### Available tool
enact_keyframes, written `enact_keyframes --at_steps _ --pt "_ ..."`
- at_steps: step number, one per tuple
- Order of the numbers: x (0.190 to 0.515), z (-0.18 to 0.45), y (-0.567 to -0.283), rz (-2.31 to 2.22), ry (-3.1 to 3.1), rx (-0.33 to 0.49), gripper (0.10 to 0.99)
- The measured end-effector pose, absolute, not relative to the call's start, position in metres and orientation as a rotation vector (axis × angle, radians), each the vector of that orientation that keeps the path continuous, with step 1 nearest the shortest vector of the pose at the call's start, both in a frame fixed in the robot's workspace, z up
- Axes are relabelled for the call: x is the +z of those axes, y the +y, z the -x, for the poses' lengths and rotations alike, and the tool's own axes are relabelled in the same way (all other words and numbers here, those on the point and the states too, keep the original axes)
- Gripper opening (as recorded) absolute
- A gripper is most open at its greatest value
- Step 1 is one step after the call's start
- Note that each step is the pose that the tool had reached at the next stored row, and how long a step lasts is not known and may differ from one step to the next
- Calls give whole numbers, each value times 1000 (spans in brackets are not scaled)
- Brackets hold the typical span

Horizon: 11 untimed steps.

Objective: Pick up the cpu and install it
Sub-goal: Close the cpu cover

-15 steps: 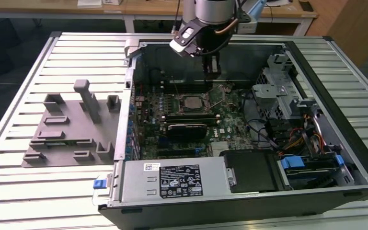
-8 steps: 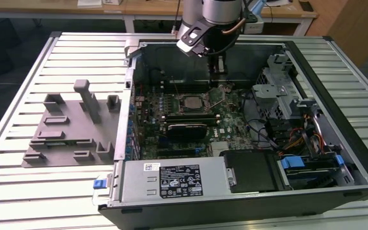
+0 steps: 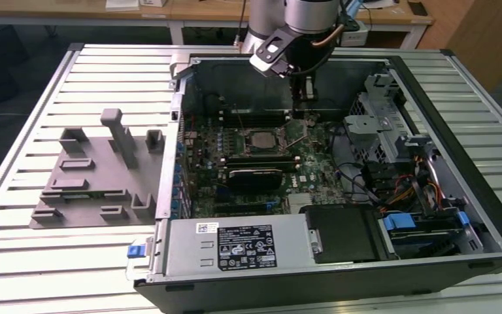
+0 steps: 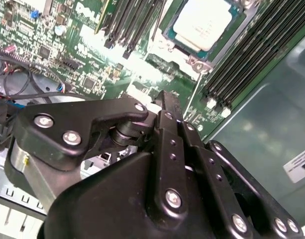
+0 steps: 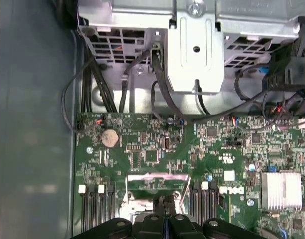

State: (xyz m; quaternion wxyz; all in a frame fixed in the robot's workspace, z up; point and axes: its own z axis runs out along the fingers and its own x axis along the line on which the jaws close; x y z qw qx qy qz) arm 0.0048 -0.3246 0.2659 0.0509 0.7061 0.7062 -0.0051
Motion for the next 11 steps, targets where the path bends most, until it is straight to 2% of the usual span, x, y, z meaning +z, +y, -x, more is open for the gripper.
enact_keyframes --at_steps 11 --pt "266 -23 -324 -2149 2150 -15 106"
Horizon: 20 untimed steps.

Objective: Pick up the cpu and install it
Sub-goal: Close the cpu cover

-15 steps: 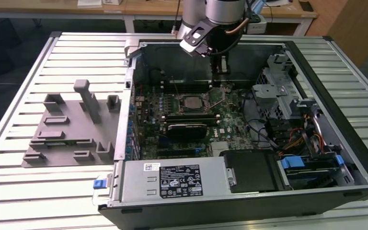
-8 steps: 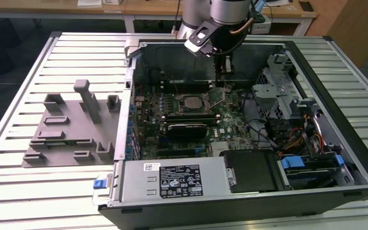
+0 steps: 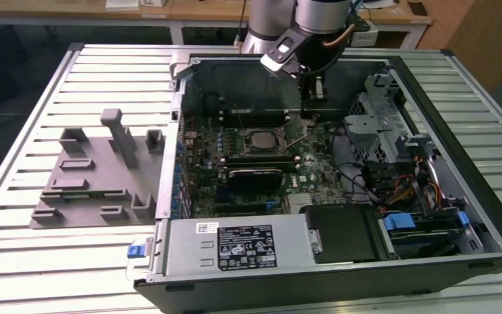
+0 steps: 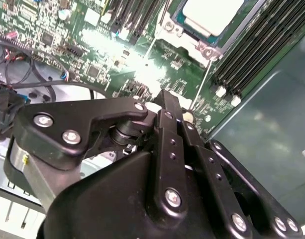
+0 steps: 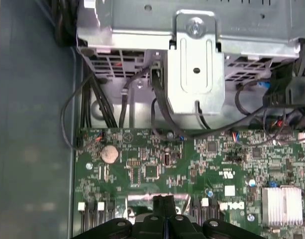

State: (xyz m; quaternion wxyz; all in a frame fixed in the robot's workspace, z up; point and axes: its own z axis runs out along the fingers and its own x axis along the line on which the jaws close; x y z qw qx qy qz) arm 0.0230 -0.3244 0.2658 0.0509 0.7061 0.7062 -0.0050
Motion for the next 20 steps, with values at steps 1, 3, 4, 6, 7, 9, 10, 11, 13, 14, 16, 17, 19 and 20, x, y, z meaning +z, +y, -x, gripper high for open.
enact_keyframes --at_steps 1,3,4,6,7,9,10,11,13,14,16,17,19,20 --pt "266 -25 -324 -2149 2150 -15 106" --pt "266 -29 -324 -2149 2150 -15 106" --pt "266 -31 -324 -2149 2150 -15 106" --pt "265 -34 -324 -2149 2150 -16 106" --pt "265 -35 -324 -2149 2150 -15 106" --pt "263 -37 -324 -2149 2150 -15 106" --pt "261 -38 -324 -2149 2150 -15 106" --pt "259 -38 -324 -2149 2150 -15 106" --pt "256 -39 -324 -2149 2150 -16 106" --pt "254 -40 -324 -2149 2150 -16 106" --pt "252 -43 -324 -2149 2149 -16 106" --pt "251 -44 -324 -2149 2149 -17 106" --pt "248 -45 -324 -2148 2149 -17 106" --pt "246 -46 -324 -2148 2149 -17 106"
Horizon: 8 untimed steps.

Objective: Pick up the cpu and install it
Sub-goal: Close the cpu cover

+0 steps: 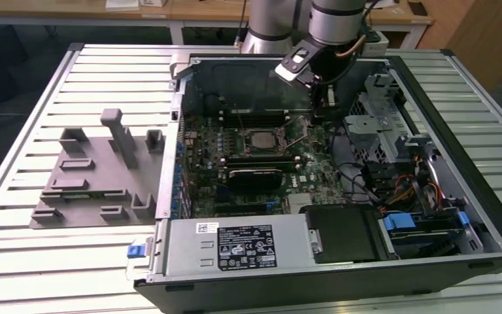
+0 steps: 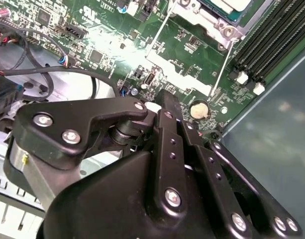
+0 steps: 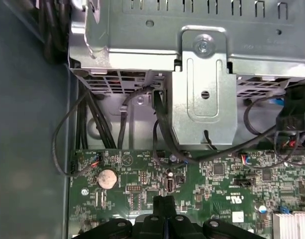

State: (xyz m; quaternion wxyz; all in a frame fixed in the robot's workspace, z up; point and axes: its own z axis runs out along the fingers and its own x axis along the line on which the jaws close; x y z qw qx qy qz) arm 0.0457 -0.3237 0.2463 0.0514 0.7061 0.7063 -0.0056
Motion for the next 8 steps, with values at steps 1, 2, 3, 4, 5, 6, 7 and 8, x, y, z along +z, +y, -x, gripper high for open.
enact_keyframes --at_steps 1,2,3,4,5,6,7,8 --pt "244 -46 -324 -2148 2149 -17 106" --pt "243 -46 -324 -2149 2149 -17 106" --pt "241 -46 -324 -2148 2149 -17 106" --pt "239 -46 -324 -2149 2149 -17 106" --pt "238 -46 -324 -2149 2149 -17 106" --pt "238 -46 -324 -2149 2149 -17 106" --pt "238 -46 -324 -2148 2149 -17 106" --pt "238 -46 -324 -2148 2149 -17 106"
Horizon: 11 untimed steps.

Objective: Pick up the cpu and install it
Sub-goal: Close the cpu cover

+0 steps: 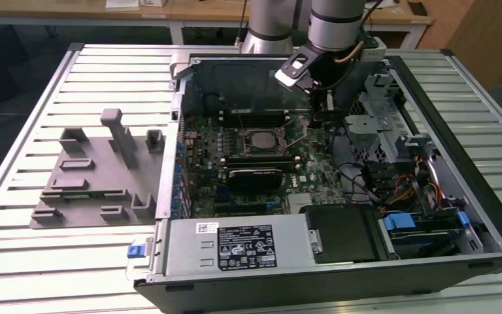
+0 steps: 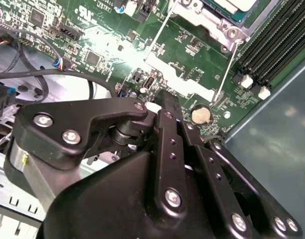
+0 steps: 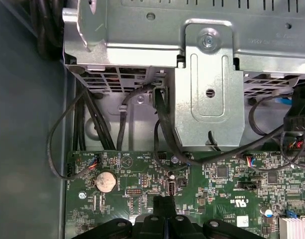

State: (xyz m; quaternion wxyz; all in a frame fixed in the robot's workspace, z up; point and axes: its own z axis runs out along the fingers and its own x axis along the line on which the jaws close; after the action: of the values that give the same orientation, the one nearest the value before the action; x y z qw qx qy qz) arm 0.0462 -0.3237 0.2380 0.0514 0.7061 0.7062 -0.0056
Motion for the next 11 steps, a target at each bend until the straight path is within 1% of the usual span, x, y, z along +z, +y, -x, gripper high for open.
enact_keyframes --at_steps 11 --pt "237 -40 -324 -2148 2149 -17 106"
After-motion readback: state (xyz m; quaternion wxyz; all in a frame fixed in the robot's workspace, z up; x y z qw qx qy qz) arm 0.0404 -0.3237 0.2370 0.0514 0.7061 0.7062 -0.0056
